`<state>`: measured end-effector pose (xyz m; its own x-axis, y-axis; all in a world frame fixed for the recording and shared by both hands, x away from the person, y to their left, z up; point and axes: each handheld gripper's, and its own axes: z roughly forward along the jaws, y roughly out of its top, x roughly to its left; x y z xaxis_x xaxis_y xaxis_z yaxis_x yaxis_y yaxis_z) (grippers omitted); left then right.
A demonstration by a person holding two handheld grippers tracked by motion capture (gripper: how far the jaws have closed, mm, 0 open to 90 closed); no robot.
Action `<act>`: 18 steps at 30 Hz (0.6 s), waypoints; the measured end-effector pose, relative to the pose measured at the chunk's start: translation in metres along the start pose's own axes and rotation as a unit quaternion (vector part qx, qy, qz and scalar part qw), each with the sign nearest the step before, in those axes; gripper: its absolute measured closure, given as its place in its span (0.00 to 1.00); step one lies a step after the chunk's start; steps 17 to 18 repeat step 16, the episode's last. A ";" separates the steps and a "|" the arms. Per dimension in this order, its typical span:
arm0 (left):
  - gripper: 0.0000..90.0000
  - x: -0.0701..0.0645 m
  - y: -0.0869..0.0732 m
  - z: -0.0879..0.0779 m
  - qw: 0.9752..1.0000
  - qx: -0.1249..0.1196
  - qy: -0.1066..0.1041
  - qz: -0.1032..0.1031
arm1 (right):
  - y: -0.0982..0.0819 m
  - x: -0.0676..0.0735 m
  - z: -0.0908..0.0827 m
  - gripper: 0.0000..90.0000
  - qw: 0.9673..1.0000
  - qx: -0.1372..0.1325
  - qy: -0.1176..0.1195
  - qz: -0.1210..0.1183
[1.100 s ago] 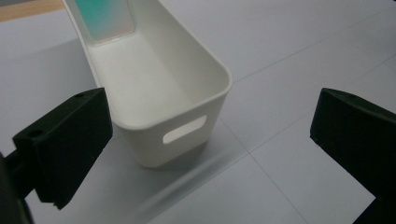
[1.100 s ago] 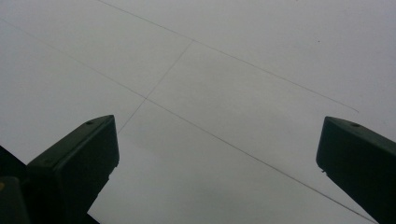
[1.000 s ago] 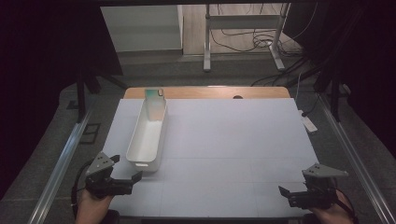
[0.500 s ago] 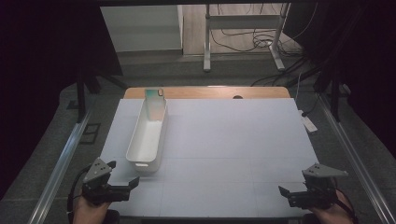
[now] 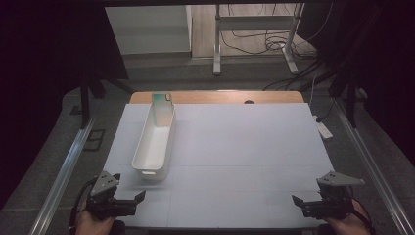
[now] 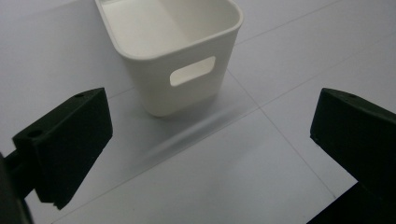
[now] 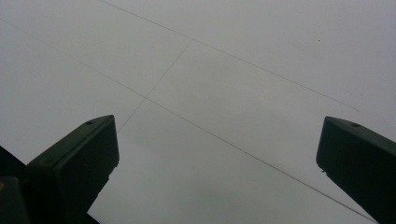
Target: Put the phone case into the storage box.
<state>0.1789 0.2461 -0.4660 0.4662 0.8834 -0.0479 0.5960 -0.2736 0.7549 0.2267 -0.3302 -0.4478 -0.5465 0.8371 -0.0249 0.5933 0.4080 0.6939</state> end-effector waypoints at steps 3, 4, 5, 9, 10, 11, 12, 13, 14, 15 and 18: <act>0.00 -0.001 0.000 0.000 1.000 0.003 0.005 0.003 | 0.000 0.000 0.000 0.00 1.000 0.000 0.000 0.000; 0.00 -0.001 -0.001 0.000 1.000 0.005 0.008 0.005 | 0.000 0.000 0.000 0.00 1.000 0.000 0.000 0.000; 0.00 -0.001 -0.001 0.000 1.000 0.006 0.009 0.006 | 0.000 0.000 0.000 0.00 1.000 0.000 0.000 0.000; 0.00 -0.002 -0.001 0.001 1.000 0.012 0.012 0.007 | 0.000 0.000 0.000 0.00 1.000 0.000 0.000 0.000; 0.00 -0.002 -0.001 0.001 1.000 0.014 0.012 0.006 | 0.000 0.000 0.000 0.00 1.000 0.000 0.000 -0.001; 0.00 -0.002 -0.001 0.002 1.000 0.016 0.012 0.006 | 0.000 0.000 0.000 0.00 1.000 0.001 0.000 0.000; 0.00 -0.001 0.000 0.002 1.000 0.019 0.012 0.006 | 0.000 0.000 0.000 0.00 1.000 0.001 0.000 0.000; 0.00 -0.001 0.000 0.003 1.000 0.020 0.012 0.005 | 0.000 0.000 0.000 0.00 1.000 0.001 0.000 -0.001; 0.00 -0.001 0.000 0.003 1.000 0.019 0.011 0.003 | 0.000 0.000 0.000 0.00 1.000 0.001 0.000 -0.001; 0.00 -0.001 0.000 0.002 1.000 0.018 0.010 0.002 | 0.000 0.000 0.000 0.00 1.000 0.001 0.000 -0.001; 0.00 -0.001 0.000 0.003 1.000 0.018 0.010 0.000 | 0.000 0.000 0.000 0.00 1.000 0.002 0.000 -0.001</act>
